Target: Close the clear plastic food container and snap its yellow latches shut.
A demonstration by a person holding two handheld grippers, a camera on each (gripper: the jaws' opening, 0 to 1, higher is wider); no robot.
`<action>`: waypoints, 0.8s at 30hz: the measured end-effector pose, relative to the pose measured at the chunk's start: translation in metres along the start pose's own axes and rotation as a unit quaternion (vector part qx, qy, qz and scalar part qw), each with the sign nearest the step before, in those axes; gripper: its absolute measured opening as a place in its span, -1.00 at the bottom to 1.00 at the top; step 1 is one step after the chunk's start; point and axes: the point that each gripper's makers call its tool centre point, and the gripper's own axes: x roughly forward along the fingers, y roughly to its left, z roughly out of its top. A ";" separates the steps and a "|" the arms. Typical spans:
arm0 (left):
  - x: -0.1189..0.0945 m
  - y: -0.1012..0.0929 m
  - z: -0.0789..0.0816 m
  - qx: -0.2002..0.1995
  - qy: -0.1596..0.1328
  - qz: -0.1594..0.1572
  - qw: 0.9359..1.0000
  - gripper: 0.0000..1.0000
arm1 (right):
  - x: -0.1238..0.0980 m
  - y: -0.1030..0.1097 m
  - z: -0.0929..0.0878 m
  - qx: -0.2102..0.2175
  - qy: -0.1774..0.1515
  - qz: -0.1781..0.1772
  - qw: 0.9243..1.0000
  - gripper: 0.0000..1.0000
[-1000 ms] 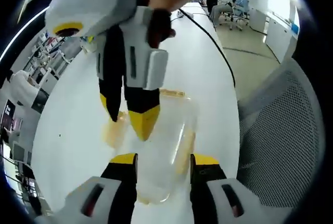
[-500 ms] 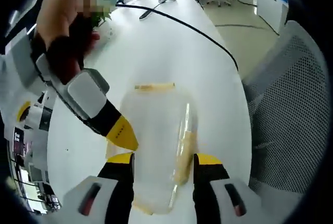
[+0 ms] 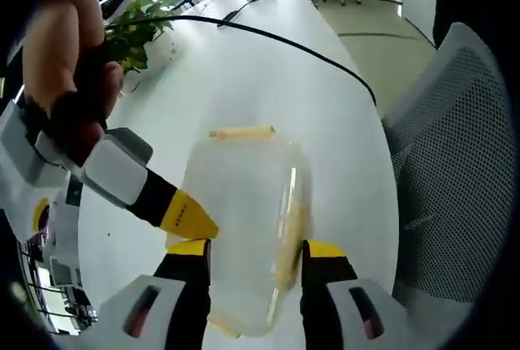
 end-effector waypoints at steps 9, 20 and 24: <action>0.006 0.010 -0.011 -0.023 0.004 0.004 1.000 -0.25 | 0.007 0.004 -0.009 -0.010 0.041 0.013 0.999 -0.42; 0.003 0.005 -0.005 -0.022 0.013 0.013 1.000 -0.23 | 0.002 0.001 -0.003 0.006 0.013 0.021 1.000 -0.35; 0.002 0.004 -0.003 -0.015 0.007 0.014 1.000 -0.23 | -0.001 0.000 0.000 0.030 -0.036 -0.001 0.999 -0.32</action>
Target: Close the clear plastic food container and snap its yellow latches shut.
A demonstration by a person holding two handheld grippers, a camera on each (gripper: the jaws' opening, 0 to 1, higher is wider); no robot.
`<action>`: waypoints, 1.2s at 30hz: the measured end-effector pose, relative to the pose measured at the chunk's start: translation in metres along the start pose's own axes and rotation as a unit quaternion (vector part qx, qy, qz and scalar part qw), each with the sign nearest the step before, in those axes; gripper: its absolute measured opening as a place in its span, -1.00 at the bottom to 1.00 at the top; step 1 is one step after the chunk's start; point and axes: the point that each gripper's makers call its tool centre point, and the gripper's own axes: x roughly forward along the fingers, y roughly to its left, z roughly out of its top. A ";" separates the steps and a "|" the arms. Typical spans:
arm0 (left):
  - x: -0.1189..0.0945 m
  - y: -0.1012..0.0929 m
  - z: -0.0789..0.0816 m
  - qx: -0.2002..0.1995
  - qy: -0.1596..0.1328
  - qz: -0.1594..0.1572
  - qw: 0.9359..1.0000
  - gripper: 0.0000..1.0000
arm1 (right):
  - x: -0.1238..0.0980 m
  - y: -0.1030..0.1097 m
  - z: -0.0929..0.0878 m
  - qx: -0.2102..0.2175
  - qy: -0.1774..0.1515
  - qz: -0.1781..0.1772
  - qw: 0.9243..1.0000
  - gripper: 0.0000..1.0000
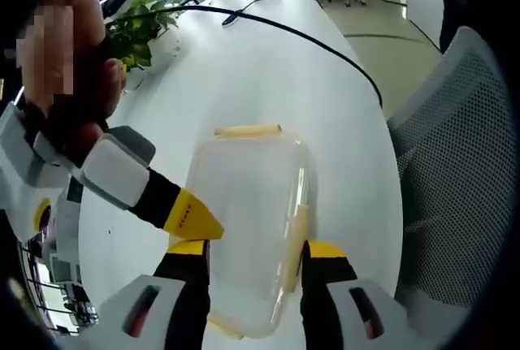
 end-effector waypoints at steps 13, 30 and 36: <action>-0.006 -0.023 0.005 -0.003 -0.001 -0.077 0.997 0.38 | -0.035 0.007 -0.016 0.050 -0.217 -0.113 0.968 0.15; -0.013 0.008 -0.032 -0.016 0.045 -0.096 0.994 0.89 | -0.013 0.036 -0.042 -0.076 -0.113 -0.202 0.970 0.77; -0.001 0.017 -0.042 0.002 0.065 -0.110 0.992 0.95 | -0.008 0.027 -0.050 -0.088 -0.060 -0.210 0.972 0.76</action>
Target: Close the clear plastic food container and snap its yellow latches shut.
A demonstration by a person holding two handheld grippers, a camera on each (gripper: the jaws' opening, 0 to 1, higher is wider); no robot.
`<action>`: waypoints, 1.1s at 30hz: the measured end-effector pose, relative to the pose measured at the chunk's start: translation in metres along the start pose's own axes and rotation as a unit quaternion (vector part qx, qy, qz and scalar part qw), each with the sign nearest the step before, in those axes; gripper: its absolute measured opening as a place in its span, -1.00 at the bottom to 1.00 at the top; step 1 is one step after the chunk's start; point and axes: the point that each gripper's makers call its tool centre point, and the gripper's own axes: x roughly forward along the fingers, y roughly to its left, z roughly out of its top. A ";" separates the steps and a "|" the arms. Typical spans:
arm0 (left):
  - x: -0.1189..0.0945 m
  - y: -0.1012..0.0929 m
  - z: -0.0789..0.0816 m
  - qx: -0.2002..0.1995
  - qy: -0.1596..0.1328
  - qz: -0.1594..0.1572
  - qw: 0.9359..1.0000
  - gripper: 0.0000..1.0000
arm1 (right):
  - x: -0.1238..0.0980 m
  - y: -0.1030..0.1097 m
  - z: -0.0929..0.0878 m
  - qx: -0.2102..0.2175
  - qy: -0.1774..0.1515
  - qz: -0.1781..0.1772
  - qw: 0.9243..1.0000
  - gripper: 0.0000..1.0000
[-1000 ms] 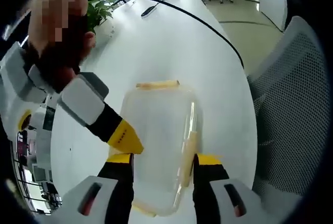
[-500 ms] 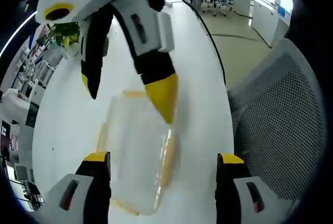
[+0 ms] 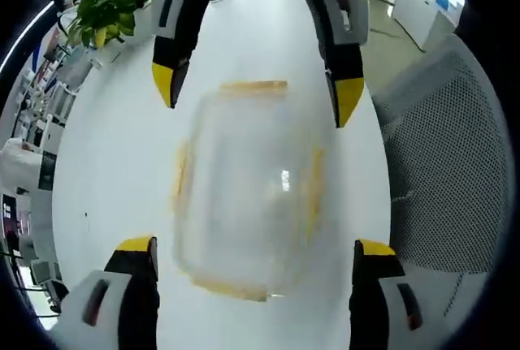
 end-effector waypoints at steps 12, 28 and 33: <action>0.029 0.003 -0.007 0.021 0.025 -0.029 0.999 0.76 | 0.016 0.004 -0.016 -0.076 0.053 -0.006 0.996 0.49; 0.024 -0.004 -0.019 -0.040 0.023 0.000 0.999 0.68 | 0.022 0.007 -0.005 -0.115 0.051 0.014 0.992 0.46; 0.021 -0.005 -0.038 -0.045 0.026 0.007 0.999 0.69 | 0.030 0.009 0.012 -0.116 0.043 0.017 0.992 0.47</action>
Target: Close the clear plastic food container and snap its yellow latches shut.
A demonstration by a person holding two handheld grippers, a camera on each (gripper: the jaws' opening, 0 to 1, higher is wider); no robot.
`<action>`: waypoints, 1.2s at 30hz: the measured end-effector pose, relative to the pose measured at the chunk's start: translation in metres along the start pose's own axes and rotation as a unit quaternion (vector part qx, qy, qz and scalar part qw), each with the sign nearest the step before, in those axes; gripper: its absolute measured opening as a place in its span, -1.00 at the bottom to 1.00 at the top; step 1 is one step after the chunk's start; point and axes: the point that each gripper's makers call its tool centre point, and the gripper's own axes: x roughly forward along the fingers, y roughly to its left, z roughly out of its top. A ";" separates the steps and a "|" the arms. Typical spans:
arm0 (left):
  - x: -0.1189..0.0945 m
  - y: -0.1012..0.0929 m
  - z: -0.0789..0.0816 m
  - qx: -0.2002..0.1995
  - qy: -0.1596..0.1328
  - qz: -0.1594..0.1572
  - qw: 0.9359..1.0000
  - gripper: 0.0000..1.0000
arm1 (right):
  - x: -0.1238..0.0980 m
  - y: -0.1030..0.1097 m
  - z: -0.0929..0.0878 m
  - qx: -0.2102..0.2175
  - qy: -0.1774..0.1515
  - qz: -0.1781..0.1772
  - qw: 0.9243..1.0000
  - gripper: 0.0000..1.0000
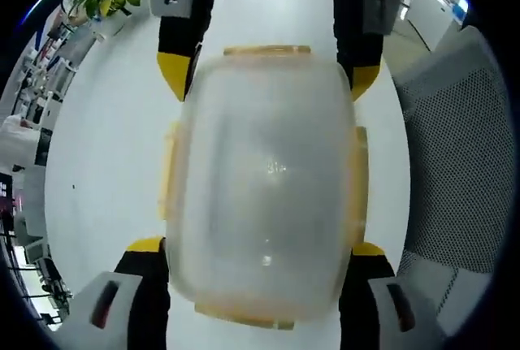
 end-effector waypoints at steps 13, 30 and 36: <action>-0.008 0.007 -0.044 -0.025 -0.013 0.005 1.000 0.70 | 0.018 -0.009 0.044 -0.020 0.009 0.008 1.000 0.46; -0.009 0.049 -0.084 -0.018 -0.033 -0.005 0.999 0.72 | 0.038 -0.049 0.078 -0.010 0.024 0.011 1.000 0.47; -0.004 0.069 -0.084 -0.008 -0.040 -0.004 0.999 0.73 | 0.043 -0.067 0.077 -0.008 0.044 0.003 0.999 0.47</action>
